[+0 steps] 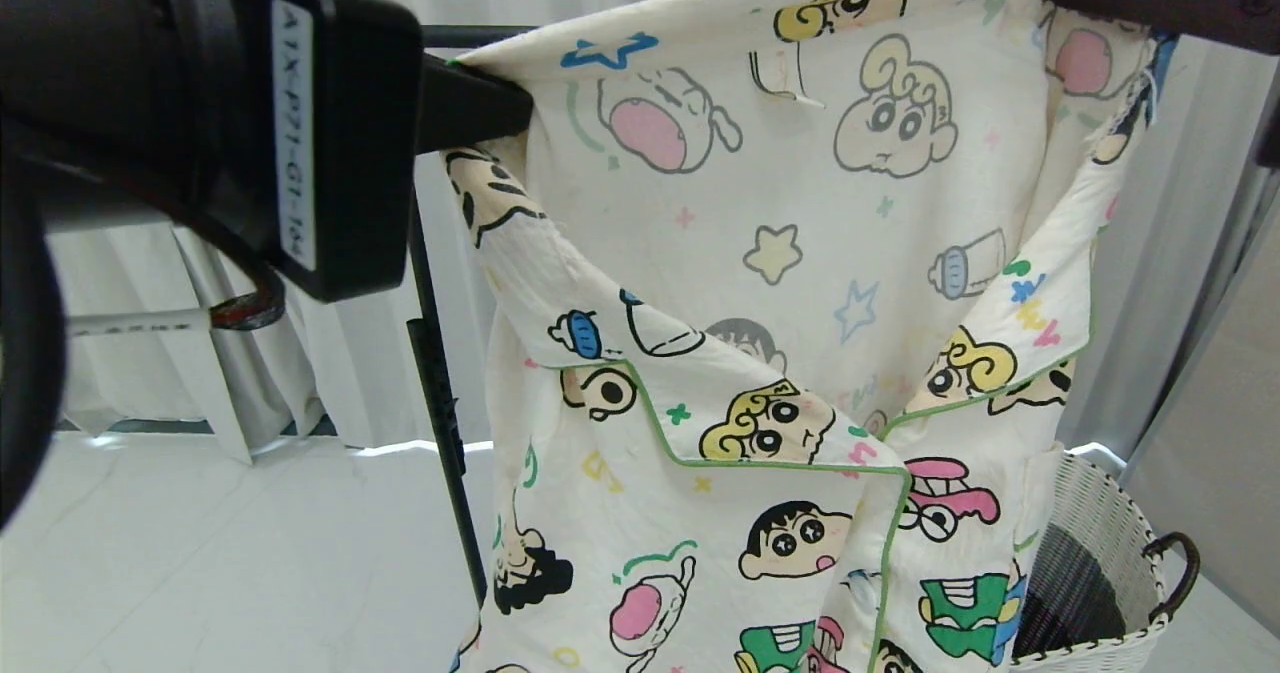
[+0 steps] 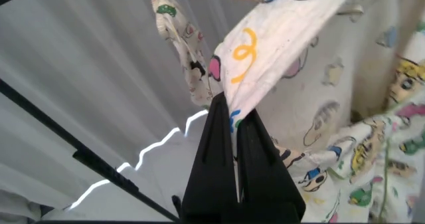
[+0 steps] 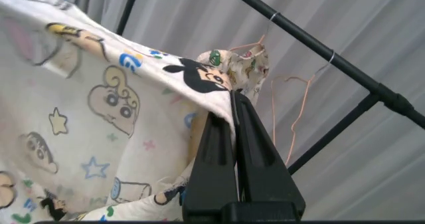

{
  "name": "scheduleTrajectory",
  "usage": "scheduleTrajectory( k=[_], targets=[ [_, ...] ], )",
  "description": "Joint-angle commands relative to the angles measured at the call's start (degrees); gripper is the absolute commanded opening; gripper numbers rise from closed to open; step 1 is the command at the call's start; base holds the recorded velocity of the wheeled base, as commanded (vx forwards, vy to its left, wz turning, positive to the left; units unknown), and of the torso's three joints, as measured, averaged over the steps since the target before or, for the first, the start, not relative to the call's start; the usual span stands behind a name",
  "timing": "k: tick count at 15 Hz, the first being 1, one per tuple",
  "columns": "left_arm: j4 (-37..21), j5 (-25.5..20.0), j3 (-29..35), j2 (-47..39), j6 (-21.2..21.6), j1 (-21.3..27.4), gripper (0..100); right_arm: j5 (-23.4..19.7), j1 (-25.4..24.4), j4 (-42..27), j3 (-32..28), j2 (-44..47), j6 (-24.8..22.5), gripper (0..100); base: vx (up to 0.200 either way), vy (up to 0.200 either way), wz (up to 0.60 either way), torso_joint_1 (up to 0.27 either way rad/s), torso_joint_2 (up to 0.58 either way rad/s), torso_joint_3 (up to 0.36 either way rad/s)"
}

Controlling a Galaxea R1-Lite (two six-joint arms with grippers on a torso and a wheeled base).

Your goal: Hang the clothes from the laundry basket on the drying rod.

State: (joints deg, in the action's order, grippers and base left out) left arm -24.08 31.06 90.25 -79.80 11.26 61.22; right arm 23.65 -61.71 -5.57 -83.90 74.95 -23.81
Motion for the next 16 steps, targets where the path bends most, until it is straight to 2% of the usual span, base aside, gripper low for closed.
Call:
scheduleTrajectory(
  k=[1,4,9,10,16],
  targets=[
    [1.75,1.02,-0.07,-2.11,0.07,-2.07,0,0.08,-0.69,-0.05,0.22,-0.5,-0.01,0,0.0,0.0,0.0,0.0,0.0,0.0],
    [2.19,1.55,0.02,-2.03,0.16,-4.09,0,0.26,-0.61,-0.05,0.49,-0.59,-0.01,0,0.0,0.0,0.0,0.0,0.0,0.0],
    [3.16,1.55,0.1,-1.94,0.16,-4.09,0,0.26,-0.61,-0.05,1.45,-0.59,0.08,0,0.0,0.0,0.0,0.0,0.0,0.0],
    [3.42,1.55,0.1,-1.94,0.16,-4.09,0,0.26,-0.61,-0.05,1.63,-0.59,0.08,100,0.0,0.0,0.0,0.0,0.0,0.0],
    [6.94,1.72,0.02,-2.55,2.1,-10.16,0,-2.47,-0.87,-0.14,5.15,-3.49,-0.01,100,0.0,0.0,0.0,0.0,0.0,0.0]
  ],
)
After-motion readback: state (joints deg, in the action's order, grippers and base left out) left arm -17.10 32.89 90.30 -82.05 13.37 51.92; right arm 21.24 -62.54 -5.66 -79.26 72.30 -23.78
